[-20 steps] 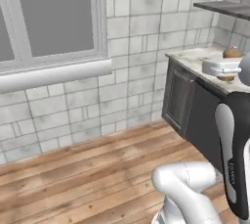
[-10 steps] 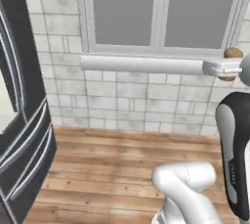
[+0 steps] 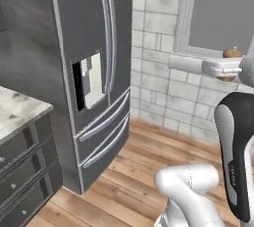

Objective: Take 2 condiments from the cabinet and move them on the counter near the stove.Make sure the condiments are lined up with each other, next to each other.

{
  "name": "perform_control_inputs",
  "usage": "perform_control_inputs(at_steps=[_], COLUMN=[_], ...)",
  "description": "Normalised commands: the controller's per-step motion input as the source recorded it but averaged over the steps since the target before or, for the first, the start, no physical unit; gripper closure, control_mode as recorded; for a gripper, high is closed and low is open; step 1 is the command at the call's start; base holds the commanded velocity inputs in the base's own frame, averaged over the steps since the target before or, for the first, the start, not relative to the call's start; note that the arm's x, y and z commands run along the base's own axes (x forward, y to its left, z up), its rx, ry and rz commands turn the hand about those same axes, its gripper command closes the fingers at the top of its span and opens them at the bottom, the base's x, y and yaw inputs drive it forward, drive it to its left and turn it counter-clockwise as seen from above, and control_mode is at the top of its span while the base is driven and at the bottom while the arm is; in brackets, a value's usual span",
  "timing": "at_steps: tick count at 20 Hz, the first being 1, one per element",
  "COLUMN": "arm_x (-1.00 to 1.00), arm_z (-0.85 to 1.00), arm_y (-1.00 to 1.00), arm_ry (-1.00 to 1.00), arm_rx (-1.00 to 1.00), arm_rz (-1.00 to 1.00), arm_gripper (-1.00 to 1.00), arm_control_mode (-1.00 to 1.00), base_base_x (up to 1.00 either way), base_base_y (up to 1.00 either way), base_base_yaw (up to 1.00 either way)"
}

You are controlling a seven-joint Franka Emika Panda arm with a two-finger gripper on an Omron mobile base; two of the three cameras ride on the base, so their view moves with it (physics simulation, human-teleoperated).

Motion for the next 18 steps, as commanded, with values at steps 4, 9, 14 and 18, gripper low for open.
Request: perform_control_inputs(at_steps=[4, 9, 14, 18], arm_x=[0.0, 0.0, 0.0, 0.0], arm_z=[0.0, 0.0, 0.0, 0.0], arm_y=[0.0, 0.0, 0.0, 0.0], arm_ry=[0.0, 0.0, 0.0, 0.0], arm_rx=[0.0, 0.0, 0.0, 0.0], arm_rz=[0.0, 0.0, 0.0, 0.0], arm_gripper=[1.0, 1.0, 1.0, 1.0], arm_control_mode=[1.0, 1.0, 1.0, 1.0], base_base_x=[-0.3, -0.23, -0.2, -0.12], base_base_y=[0.15, 0.4, 0.58, 0.63], base_base_yaw=[0.54, 0.55, 0.53, 0.38])
